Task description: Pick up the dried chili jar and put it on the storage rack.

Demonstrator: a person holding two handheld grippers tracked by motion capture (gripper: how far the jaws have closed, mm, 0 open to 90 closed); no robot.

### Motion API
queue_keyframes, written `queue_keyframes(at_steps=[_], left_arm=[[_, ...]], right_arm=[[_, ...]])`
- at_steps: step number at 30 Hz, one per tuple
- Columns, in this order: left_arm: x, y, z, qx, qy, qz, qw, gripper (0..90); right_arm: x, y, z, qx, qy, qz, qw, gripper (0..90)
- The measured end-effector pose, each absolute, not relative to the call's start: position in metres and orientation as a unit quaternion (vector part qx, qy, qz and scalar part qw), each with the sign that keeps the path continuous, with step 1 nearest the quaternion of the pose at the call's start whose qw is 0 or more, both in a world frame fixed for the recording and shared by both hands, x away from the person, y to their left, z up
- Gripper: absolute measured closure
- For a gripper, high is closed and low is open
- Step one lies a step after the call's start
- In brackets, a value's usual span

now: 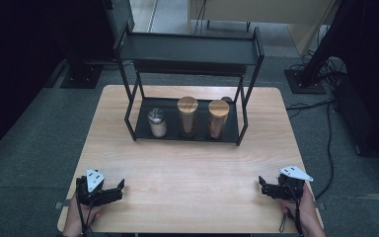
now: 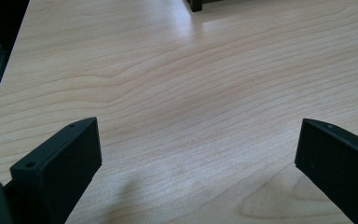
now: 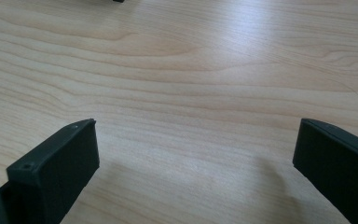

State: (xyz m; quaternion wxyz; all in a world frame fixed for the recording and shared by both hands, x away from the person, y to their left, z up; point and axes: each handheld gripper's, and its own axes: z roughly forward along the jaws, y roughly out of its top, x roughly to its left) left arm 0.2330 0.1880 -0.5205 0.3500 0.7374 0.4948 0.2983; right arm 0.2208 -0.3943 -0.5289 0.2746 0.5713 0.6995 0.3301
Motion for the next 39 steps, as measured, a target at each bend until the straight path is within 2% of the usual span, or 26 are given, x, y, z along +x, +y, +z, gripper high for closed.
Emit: queue_keyframes(at_steps=[39], left_arm=[[0.234, 0.188, -0.52, 0.739, 0.496, 0.294, 0.349, 0.7]], right_arm=[[0.183, -0.443, -0.529, 0.6, 0.667, 0.324, 0.301, 0.1]])
